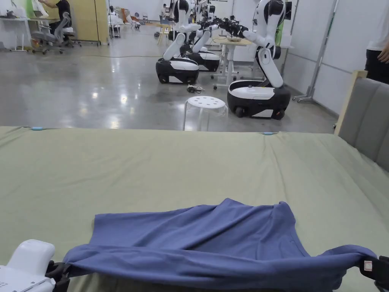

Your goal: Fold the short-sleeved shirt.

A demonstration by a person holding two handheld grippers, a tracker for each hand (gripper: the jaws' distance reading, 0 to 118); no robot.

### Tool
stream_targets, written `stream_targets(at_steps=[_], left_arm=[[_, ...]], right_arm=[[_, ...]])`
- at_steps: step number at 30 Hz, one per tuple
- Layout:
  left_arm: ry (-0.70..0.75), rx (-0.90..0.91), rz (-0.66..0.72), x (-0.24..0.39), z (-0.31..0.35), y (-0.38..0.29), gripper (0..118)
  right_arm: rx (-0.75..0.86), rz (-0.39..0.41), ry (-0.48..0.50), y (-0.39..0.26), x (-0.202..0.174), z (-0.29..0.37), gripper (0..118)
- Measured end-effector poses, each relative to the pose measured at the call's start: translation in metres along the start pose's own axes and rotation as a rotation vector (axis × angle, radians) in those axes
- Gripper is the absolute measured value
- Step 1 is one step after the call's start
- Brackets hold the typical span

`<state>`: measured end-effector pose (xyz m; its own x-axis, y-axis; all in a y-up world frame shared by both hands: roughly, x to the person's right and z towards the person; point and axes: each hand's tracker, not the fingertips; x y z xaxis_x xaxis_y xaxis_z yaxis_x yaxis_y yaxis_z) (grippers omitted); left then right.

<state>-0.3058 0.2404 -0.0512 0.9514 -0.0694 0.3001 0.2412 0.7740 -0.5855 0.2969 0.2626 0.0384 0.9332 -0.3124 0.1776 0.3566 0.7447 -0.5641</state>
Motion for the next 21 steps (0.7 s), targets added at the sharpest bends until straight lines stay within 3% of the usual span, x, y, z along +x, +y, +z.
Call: stream_targets(at_steps=[5,11,12,21], left_arm=[[0.008,-0.041,0.011,-0.001,-0.013,-0.018,7],[0.027,-0.080,0.040,0.005,-0.041,-0.035,7],[0.026,-0.089,0.049,0.004,-0.043,-0.038,7],[0.029,-0.131,0.071,0.003,-0.054,-0.049,7]], right_arm=[[-0.020,0.038,-0.015,-0.007,-0.004,-0.026,4],[-0.126,0.165,-0.092,-0.011,-0.022,-0.104,4],[-0.138,0.177,-0.106,-0.010,-0.008,-0.123,4],[-0.142,0.216,-0.151,0.000,-0.001,-0.180,4]])
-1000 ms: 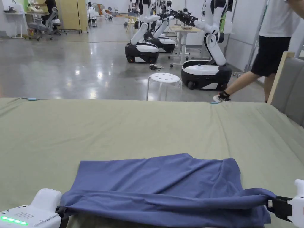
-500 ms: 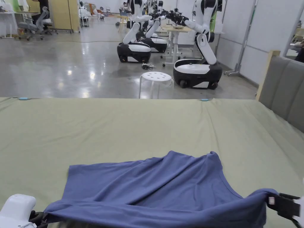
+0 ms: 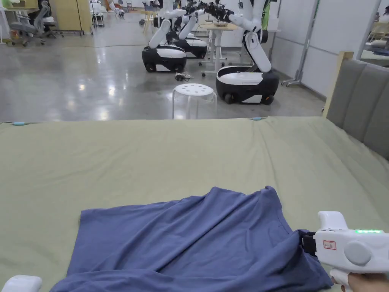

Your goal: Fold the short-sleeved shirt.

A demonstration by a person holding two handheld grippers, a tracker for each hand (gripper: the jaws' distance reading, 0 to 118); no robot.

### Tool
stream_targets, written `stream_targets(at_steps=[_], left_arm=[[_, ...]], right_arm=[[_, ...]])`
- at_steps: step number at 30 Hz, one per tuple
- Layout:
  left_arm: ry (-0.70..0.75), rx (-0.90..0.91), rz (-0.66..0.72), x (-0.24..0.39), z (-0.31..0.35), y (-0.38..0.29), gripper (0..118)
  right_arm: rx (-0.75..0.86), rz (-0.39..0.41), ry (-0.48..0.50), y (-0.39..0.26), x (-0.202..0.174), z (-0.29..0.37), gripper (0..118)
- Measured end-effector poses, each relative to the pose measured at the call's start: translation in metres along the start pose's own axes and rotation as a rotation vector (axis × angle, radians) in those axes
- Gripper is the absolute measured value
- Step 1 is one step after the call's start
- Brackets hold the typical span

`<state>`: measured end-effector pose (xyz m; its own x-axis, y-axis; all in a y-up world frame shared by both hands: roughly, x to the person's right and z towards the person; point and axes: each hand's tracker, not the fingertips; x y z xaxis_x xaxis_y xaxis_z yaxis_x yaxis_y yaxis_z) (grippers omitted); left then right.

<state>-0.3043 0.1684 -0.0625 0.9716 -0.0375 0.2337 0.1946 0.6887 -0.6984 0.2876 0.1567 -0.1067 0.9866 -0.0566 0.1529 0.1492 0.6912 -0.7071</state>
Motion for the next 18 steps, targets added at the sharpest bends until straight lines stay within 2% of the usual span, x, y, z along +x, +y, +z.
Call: stream_targets(at_steps=[4,18], left_arm=[[0.001,-0.006,0.009,0.0004,-0.0031,-0.0010,7],[-0.006,-0.010,-0.004,0.0064,-0.0087,0.0015,7]], right_arm=[[-0.025,-0.033,0.006,-0.0023,0.0059,-0.0121,4],[-0.025,-0.030,0.016,-0.0067,0.0031,-0.0136,4]])
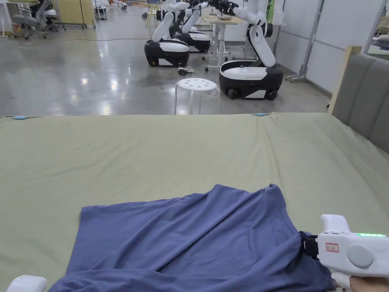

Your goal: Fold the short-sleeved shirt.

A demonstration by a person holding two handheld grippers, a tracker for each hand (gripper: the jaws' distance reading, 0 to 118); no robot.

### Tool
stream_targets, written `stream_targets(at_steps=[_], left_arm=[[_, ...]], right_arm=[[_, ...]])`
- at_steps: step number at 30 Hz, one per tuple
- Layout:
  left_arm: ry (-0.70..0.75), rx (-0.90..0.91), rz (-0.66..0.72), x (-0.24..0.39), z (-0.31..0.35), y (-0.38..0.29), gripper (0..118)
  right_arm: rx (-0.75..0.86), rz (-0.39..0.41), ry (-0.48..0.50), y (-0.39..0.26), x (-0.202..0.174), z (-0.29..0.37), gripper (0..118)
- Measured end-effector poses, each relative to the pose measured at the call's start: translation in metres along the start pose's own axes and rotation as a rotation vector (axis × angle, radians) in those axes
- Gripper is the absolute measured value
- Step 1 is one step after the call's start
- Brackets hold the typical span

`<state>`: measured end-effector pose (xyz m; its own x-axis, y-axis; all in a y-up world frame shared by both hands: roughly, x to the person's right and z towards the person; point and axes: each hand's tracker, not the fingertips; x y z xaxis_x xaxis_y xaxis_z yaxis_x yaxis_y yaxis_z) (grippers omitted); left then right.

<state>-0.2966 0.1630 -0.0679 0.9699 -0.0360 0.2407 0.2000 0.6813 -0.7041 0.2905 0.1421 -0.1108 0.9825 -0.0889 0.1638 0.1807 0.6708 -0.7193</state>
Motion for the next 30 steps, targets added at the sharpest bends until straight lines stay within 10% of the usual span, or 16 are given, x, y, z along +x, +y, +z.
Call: stream_targets(at_steps=[10,15,17,21,30], left_arm=[[-0.005,0.006,0.000,0.002,0.000,0.001,7],[-0.008,0.007,0.001,0.002,0.001,0.000,7],[-0.008,0.006,0.000,0.003,0.001,-0.001,7],[-0.007,0.009,0.003,0.003,0.001,-0.001,7],[0.022,0.063,0.025,0.001,0.014,0.002,7]], right_arm=[[-0.013,0.013,-0.021,-0.009,0.002,0.000,11],[-0.033,0.029,-0.071,-0.017,0.006,-0.007,75],[-0.095,-0.019,-0.037,-0.020,0.009,-0.011,68],[-0.062,0.092,-0.052,-0.031,-0.004,-0.006,5],[0.012,0.012,0.047,-0.026,-0.010,0.046,5]])
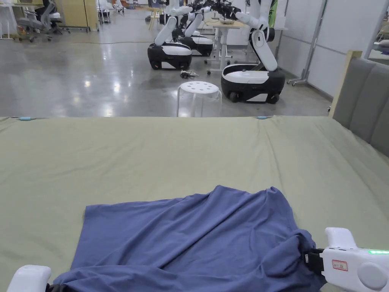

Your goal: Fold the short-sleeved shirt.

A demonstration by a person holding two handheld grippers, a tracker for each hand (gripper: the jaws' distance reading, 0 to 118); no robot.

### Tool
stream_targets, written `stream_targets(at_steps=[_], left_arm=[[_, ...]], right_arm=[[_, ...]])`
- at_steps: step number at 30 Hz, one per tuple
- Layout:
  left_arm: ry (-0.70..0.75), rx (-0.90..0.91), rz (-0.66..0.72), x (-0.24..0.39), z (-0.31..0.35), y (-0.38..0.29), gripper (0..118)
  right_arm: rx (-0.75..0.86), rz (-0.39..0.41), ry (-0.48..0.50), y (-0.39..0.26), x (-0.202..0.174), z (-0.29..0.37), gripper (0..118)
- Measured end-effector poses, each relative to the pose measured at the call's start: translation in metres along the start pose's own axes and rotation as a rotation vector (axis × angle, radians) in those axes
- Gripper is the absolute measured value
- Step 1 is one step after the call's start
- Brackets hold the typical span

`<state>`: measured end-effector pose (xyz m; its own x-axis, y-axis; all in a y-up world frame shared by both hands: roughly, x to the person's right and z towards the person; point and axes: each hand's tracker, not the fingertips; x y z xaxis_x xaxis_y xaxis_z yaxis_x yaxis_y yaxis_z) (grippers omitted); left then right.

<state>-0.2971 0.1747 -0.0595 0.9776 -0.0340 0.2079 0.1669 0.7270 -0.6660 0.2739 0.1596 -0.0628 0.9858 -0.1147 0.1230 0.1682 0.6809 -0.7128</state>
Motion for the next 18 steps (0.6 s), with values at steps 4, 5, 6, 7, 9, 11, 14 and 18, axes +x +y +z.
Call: stream_targets(at_steps=[4,5,6,7,9,11,14,18], left_arm=[[-0.006,0.032,0.000,-0.004,0.022,0.007,7],[-0.005,0.044,-0.004,-0.004,0.029,0.009,7],[-0.009,0.051,-0.010,-0.002,0.039,0.012,7],[-0.010,0.067,-0.010,-0.001,0.047,0.013,7],[-0.015,0.083,-0.007,-0.002,0.061,0.016,7],[-0.019,0.098,-0.006,-0.004,0.072,0.016,7],[-0.031,0.085,0.010,-0.010,0.082,0.011,7],[-0.023,-0.012,0.035,-0.017,0.061,-0.018,7]], right_arm=[[0.050,-0.036,0.032,0.010,0.004,0.037,5],[0.054,-0.035,0.035,0.012,0.003,0.047,5],[0.058,-0.035,0.039,0.013,0.003,0.057,5],[0.067,-0.038,0.047,0.014,0.002,0.067,5],[0.088,-0.055,0.065,0.014,0.003,0.085,5],[0.100,-0.085,0.081,0.011,0.006,0.100,5],[0.086,-0.109,0.089,0.001,0.012,0.112,5],[-0.042,-0.130,0.037,-0.037,0.016,0.088,5]])
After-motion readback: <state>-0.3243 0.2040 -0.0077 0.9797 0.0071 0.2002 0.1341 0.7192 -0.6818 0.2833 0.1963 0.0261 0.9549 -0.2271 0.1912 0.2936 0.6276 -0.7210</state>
